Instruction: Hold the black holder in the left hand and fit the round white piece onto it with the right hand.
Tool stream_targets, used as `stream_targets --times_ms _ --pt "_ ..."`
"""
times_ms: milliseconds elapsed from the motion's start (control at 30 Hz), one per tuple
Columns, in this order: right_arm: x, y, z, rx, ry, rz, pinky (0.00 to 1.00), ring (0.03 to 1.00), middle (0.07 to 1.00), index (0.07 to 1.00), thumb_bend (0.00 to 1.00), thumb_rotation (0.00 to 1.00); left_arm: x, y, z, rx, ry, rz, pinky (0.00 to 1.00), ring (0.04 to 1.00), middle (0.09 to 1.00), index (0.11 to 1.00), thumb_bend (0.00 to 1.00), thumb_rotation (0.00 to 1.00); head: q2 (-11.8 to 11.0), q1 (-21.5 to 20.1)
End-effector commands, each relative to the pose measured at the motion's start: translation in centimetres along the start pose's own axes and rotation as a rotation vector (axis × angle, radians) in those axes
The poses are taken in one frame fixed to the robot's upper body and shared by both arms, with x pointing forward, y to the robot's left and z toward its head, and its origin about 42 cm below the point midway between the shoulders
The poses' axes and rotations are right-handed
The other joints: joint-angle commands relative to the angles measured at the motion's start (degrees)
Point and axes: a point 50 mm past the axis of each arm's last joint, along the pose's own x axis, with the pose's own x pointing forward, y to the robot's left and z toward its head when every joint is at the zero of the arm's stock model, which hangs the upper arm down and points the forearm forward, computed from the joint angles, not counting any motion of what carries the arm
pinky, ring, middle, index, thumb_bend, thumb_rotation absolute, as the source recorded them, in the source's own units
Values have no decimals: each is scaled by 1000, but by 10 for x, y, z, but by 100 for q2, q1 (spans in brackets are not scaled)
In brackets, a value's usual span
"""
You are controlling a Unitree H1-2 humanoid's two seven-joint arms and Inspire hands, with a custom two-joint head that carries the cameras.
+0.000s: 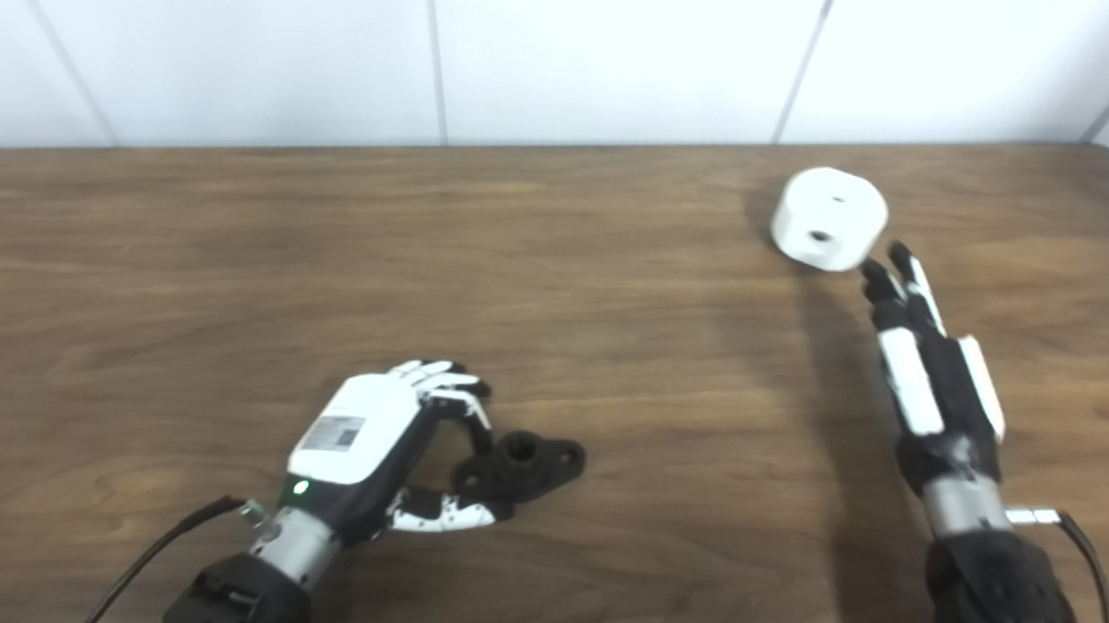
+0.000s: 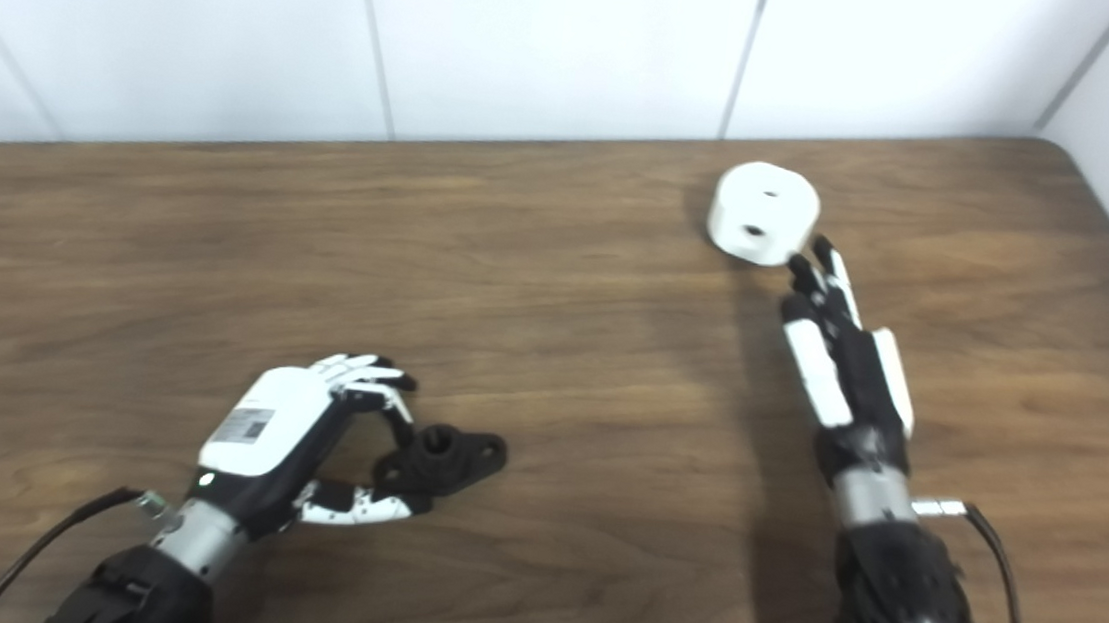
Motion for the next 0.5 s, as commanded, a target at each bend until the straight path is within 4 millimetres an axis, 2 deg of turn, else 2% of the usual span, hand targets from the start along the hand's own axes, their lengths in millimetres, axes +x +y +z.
stream_targets --times_ms 0,67,267,367,467 --pt "15 -11 30 -64 -128 -14 978 959 956 997 617 806 -10 -10 -9 6 38 -90 879 871 792 490 511 58 4 -30" --pt "19 -12 36 -131 -137 -31 930 939 943 990 610 783 -10 -9 -10 -1 39 -90 879 872 792 490 511 58 -18 -170" --pt "37 -16 51 -310 -169 -62 883 911 924 971 627 725 -11 -7 -13 -5 41 -97 878 872 790 490 512 58 -102 -521" --pt "48 -18 56 -372 -191 -66 851 907 928 970 643 660 -12 -7 -16 -8 41 -95 872 870 789 489 512 58 -178 -649" --pt "57 -18 60 -454 -197 -83 870 899 924 965 680 660 -13 -7 -19 -12 41 -95 874 872 788 489 512 59 -264 -796"
